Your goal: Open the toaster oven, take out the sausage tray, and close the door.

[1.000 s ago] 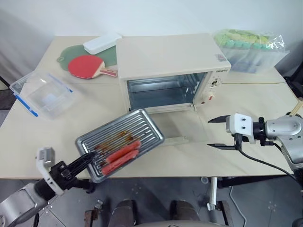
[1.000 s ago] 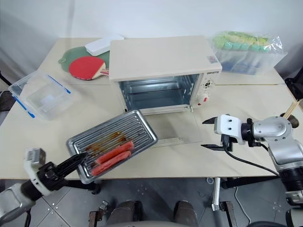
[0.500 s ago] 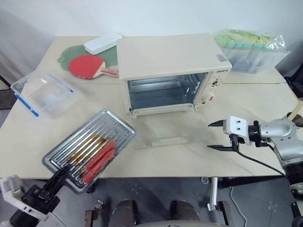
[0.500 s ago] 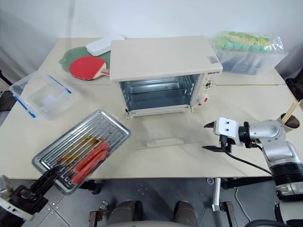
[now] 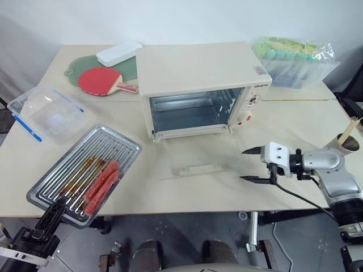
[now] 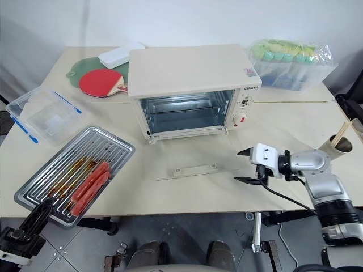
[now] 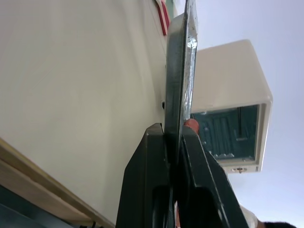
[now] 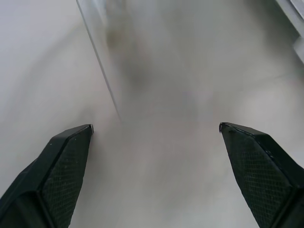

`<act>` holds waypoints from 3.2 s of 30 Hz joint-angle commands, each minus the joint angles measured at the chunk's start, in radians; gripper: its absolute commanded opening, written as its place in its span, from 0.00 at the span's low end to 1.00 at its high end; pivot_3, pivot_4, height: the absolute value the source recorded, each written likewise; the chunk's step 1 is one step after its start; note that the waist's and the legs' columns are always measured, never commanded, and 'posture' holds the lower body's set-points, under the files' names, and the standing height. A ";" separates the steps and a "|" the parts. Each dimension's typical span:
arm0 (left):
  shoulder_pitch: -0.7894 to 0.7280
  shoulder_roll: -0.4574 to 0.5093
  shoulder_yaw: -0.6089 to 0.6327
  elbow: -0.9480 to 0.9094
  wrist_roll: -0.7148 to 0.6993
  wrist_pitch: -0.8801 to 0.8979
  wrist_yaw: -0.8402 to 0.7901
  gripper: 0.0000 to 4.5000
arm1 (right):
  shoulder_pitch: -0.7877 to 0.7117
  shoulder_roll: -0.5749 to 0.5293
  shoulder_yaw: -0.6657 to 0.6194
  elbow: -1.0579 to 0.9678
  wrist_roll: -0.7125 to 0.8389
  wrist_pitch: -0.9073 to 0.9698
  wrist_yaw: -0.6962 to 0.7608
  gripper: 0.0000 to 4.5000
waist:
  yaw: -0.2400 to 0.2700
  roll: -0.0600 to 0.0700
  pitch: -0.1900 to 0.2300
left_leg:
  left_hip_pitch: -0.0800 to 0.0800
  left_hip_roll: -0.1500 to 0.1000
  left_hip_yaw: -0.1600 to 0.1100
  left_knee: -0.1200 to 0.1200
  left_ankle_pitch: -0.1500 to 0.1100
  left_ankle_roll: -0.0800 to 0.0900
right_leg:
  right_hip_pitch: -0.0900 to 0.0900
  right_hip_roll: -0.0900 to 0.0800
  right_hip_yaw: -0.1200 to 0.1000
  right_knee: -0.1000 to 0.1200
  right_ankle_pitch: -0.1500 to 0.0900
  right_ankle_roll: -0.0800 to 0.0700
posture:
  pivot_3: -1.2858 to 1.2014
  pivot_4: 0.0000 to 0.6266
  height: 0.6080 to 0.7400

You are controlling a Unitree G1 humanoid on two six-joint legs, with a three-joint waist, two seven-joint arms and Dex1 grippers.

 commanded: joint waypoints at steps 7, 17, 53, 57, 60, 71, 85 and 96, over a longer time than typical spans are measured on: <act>-0.050 0.016 0.003 0.018 -0.029 0.008 0.044 0.00 | 0.029 -0.036 -0.057 0.001 -0.025 -0.038 -0.074 0.66 | 0.008 0.000 0.000 | 0.000 0.000 0.001 0.002 -0.001 0.001 | 0.000 0.000 0.001 0.000 0.000 0.000 | 0.52 0.24 1.00; -0.097 0.029 -0.007 0.041 -0.029 0.034 0.070 0.00 | 0.011 -0.040 -0.080 0.003 0.016 -0.065 -0.055 0.00 | 0.006 0.000 0.000 | 0.000 0.000 0.001 0.001 -0.001 0.001 | 0.000 0.000 0.001 0.000 0.000 0.000 | 0.52 0.24 1.00; -0.214 0.080 -0.022 0.126 -0.029 0.133 0.120 0.00 | -0.195 -0.017 -0.147 -0.223 0.169 0.288 -0.128 0.00 | 0.006 0.002 0.001 | 0.000 0.007 0.003 0.000 -0.003 -0.003 | -0.004 0.007 0.006 0.001 0.000 -0.001 | 0.52 0.24 1.00; -0.205 0.084 -0.024 0.127 -0.029 0.145 0.111 0.00 | -0.263 -0.003 -0.131 -0.168 0.150 0.269 -0.121 0.00 | 0.008 0.002 0.001 | 0.000 0.007 0.004 0.001 -0.004 -0.003 | -0.004 0.007 0.005 0.001 0.000 -0.001 | 0.52 0.24 1.00; -0.192 0.089 -0.027 0.129 -0.029 0.158 0.104 0.00 | -0.286 0.001 -0.127 -0.143 0.141 0.257 -0.116 0.00 | 0.006 0.001 0.001 | -0.001 0.007 0.005 0.000 -0.004 -0.003 | -0.004 0.008 0.005 0.001 0.000 -0.001 | 0.52 0.24 1.00; -0.262 0.286 -0.173 0.219 -0.029 0.313 -0.008 0.00 | -0.225 -0.076 -0.088 -0.253 0.122 0.340 -0.032 0.00 | 0.009 0.003 0.001 | -0.001 0.008 0.005 0.000 -0.004 -0.003 | -0.004 0.008 0.005 0.001 0.000 -0.002 | 0.52 0.24 1.00; -0.901 0.439 -0.666 0.564 -0.002 0.512 -0.027 0.00 | -0.017 -0.140 -0.173 -0.431 0.197 0.462 -0.047 0.00 | 0.008 0.003 0.002 | -0.001 0.008 0.005 -0.001 -0.003 -0.005 | -0.005 0.009 0.006 0.003 0.000 -0.002 | 0.52 0.24 1.00; -1.223 0.275 -0.809 0.810 0.339 0.607 -0.188 0.00 | 0.124 -0.195 -0.278 -0.498 0.204 0.488 -0.103 0.00 | 0.036 0.003 0.002 | 0.000 0.007 0.006 0.002 -0.003 -0.004 | -0.004 0.009 0.006 0.004 0.000 -0.001 | 0.52 0.24 1.00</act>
